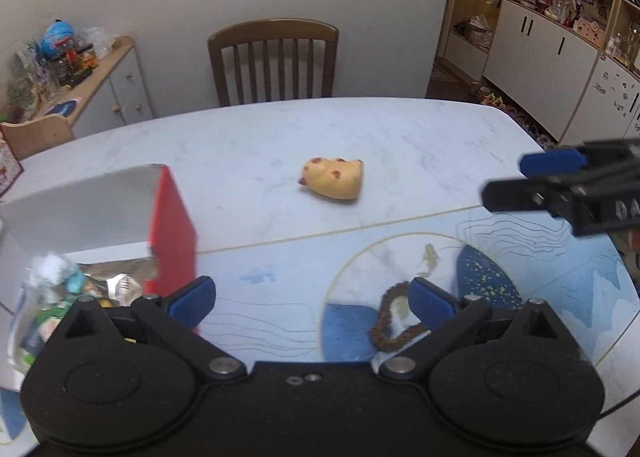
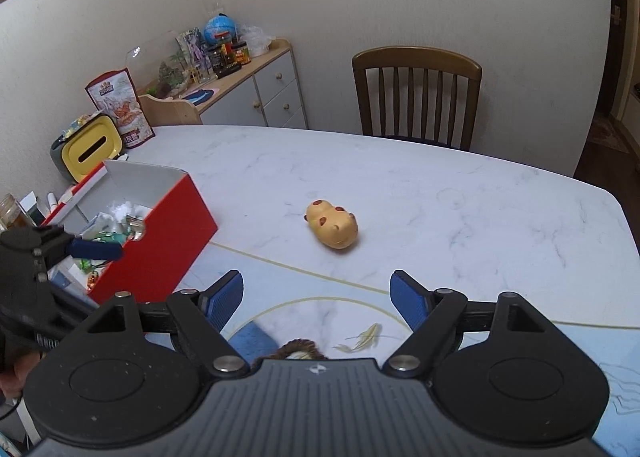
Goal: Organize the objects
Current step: 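Withdraw both grippers from the box and move back toward the table items, then grasp the brown bead bracelet with the left gripper while the right grasps the yellow toy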
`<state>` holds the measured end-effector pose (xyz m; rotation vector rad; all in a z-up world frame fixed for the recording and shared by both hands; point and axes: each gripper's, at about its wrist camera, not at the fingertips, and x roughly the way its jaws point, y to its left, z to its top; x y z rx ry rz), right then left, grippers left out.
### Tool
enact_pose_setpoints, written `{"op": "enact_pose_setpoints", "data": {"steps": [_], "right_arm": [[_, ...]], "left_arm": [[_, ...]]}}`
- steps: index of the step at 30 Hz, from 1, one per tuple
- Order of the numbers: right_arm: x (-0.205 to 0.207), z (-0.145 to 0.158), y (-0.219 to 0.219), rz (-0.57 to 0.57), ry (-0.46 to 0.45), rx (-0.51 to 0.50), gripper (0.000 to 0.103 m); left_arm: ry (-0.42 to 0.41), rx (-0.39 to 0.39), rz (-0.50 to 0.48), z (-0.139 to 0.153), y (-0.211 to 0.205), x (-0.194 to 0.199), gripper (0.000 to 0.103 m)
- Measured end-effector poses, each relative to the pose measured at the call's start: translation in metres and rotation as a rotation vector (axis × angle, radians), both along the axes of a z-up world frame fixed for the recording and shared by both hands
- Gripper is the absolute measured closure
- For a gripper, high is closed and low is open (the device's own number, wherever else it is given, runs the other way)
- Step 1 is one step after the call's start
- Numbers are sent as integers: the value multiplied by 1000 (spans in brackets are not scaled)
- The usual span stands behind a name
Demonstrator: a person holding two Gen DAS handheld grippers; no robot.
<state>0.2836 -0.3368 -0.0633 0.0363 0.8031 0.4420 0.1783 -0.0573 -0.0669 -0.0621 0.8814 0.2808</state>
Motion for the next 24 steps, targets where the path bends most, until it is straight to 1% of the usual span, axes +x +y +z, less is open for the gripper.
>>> {"op": "enact_pose_setpoints", "data": {"steps": [5,9,17,24], "right_arm": [[24,-11,1,16,21,-14,22],[44,-21,6,41,39,-26,22],[85,-49,25,96,74,-63,22],[119,-75,43,150,100,-103,22]], "left_arm": [[12,-32,-11,-21,-12,14,1],[37,-21,-14,-40,-19,26,1],[80,-16,-15,-73,-19,39,1],[121,-19,-22,-97,-18,43,5]]}}
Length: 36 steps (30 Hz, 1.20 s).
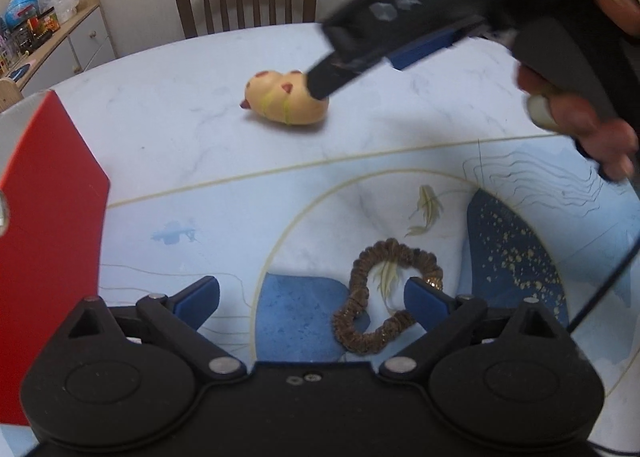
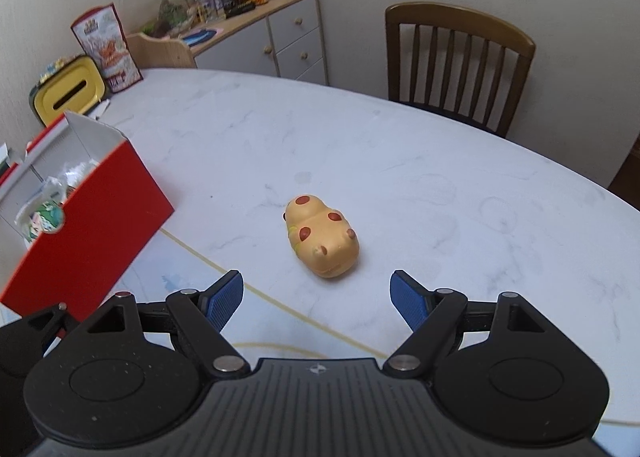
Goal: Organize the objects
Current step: 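Grasp the brown bead bracelet with the left gripper while the right grasps the yellow toy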
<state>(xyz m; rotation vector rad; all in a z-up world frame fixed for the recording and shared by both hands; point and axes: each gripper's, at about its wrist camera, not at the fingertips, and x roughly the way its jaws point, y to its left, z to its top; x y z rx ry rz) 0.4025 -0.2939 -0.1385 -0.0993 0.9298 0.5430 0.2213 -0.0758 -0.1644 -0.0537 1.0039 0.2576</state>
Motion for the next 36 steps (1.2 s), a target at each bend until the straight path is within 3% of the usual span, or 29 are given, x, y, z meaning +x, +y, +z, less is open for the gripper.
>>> {"op": "enact_pose_setpoints", "data": {"steps": [10,16,23,25,30,36], "right_arm": [[39,-28,23,58,13,-41,22],[51,-42,31,72,23,-59,22],[54,-51,37,83,27,-67,23],[53,-52,38,84,24,-68,25],[53,-54,39,84,29,-83,47],[46,-52,35,78,17,-96,55]], "left_arm": [[9,18,-8,-14,-5,-2,18],[3,32,-37,-15,-14,-6,34],[8,13,-78,-14,-22,-4,70],[13,14,-84,-15,-24,-4,76],[21,19,-92,-14,-27,-2,93],[26,17,-79,-11,-27,-1,95]]}}
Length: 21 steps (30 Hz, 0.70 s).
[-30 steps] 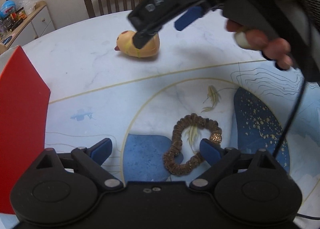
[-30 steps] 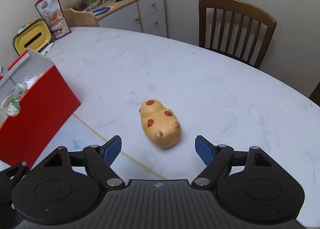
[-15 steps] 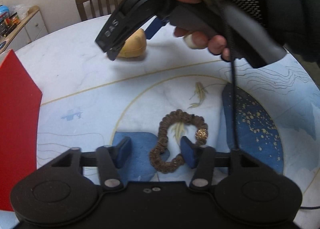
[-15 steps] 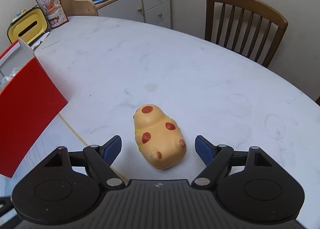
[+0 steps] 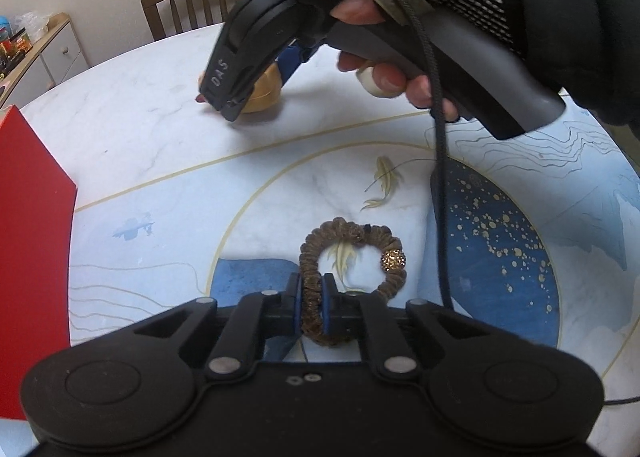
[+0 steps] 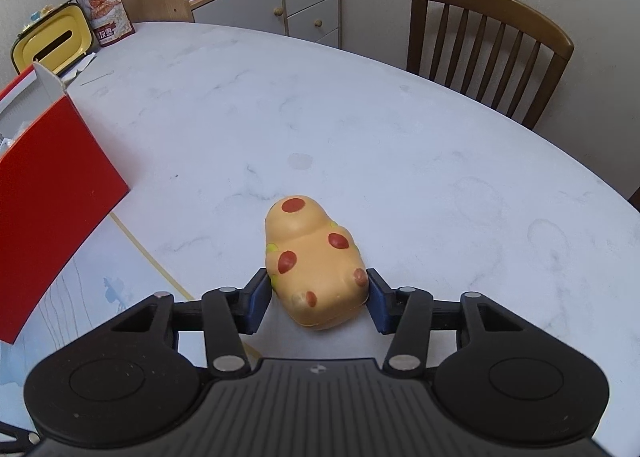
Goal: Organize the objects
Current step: 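Grasp the brown bead bracelet with the left gripper while the right grasps the yellow toy, then carry the bracelet and yellow spotted toy with both grippers over the box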
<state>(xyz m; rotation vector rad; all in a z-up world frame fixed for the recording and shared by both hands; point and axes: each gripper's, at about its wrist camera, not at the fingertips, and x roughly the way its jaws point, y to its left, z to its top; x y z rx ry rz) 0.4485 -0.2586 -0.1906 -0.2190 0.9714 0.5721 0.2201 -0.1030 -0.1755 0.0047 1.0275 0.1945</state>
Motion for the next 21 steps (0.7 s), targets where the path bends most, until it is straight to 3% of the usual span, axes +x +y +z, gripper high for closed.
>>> {"op": "enact_pose_setpoints", "data": {"steps": [21], "right_arm": [[-97,55,-40,-26,9,59,56]], "left_arm": [[-97,-69,95,62,25,-29,96]]}}
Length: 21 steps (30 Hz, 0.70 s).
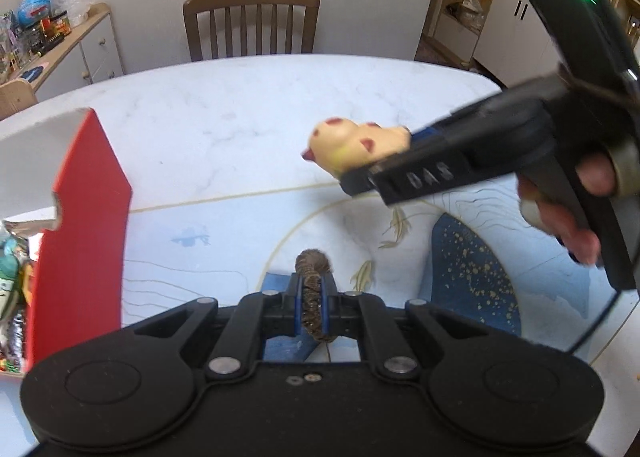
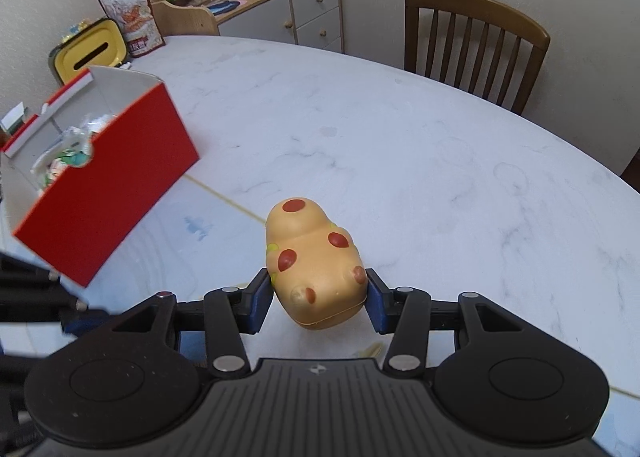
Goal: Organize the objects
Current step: 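Carry the bracelet and yellow spotted toy with both grippers over the box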
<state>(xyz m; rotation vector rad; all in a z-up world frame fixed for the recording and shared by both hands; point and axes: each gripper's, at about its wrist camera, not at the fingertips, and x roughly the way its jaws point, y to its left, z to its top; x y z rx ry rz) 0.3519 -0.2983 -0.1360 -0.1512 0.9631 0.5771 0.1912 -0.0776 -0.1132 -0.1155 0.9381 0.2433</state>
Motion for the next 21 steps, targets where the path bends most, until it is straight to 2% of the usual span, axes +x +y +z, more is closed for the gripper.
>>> {"op": "enact_pose_setpoints", "data": {"steps": [15,21], "right_arm": [[-72,57,12,2,-44,3,56],[-94,79,26,1,-71,-6,56]], "left_arm": [[-63,-4,17,62,24,-32,96],[-90,14,-7,83,35,-51,96]]}}
